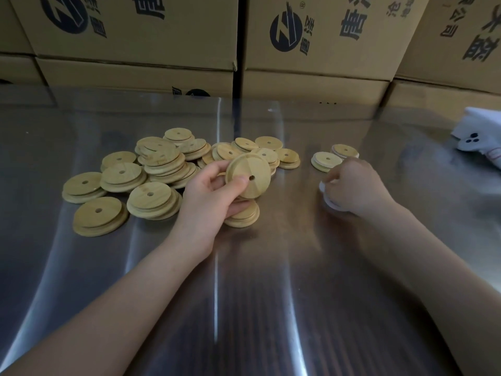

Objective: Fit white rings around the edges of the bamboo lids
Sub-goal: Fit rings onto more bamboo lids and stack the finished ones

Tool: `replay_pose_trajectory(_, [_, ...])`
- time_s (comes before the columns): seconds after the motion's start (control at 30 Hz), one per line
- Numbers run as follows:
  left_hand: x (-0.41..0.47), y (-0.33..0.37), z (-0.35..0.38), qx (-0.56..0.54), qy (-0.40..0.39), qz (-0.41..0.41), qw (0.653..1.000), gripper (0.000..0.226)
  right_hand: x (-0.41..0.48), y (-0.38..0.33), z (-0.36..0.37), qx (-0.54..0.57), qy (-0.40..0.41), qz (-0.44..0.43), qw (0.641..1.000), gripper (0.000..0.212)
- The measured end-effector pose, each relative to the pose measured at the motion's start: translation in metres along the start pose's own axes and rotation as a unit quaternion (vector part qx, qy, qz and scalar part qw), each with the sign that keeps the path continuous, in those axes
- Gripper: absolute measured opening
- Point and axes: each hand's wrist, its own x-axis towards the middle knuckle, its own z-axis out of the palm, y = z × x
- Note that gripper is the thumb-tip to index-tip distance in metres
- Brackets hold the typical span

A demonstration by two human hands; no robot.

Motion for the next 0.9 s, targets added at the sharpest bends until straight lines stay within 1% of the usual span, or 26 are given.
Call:
replay_pose_trajectory(0.1, [0.001, 0.0, 0.0, -0.008, 0.003, -0.006, 1.0, 0.024, 0.004, 0.003, -0.002, 0.014, -0.009, 0.016, 1.0, 0.022])
replay_pose_trajectory(0.33, [0.002, 0.002, -0.002, -0.025, 0.011, -0.015, 1.0, 0.028, 0.006, 0.008, -0.004, 0.007, -0.042, 0.022, 0.999, 0.028])
replay_pose_trajectory(0.47, [0.002, 0.002, -0.003, -0.04, 0.007, -0.021, 0.999, 0.024, 0.008, 0.01, -0.005, 0.014, -0.03, 0.017, 0.999, 0.024])
replay_pose_trajectory(0.53, [0.002, 0.002, -0.003, -0.048, 0.003, -0.024, 0.999, 0.022, 0.007, 0.011, -0.007, 0.034, -0.018, 0.008, 0.999, 0.022])
replay_pose_trajectory(0.73, [0.001, 0.003, -0.001, -0.05, -0.014, -0.024, 0.998, 0.02, 0.002, 0.008, -0.016, 0.143, 0.021, -0.012, 0.989, 0.023])
replay_pose_trajectory(0.83, [0.0, 0.004, 0.0, -0.047, -0.019, -0.028, 0.998, 0.021, 0.0, 0.007, -0.018, 0.251, 0.025, -0.017, 0.968, 0.021])
replay_pose_trajectory(0.9, [0.0, 0.003, 0.0, -0.05, -0.019, -0.035, 0.998, 0.023, -0.003, 0.004, -0.02, 0.335, -0.006, -0.032, 0.942, 0.015])
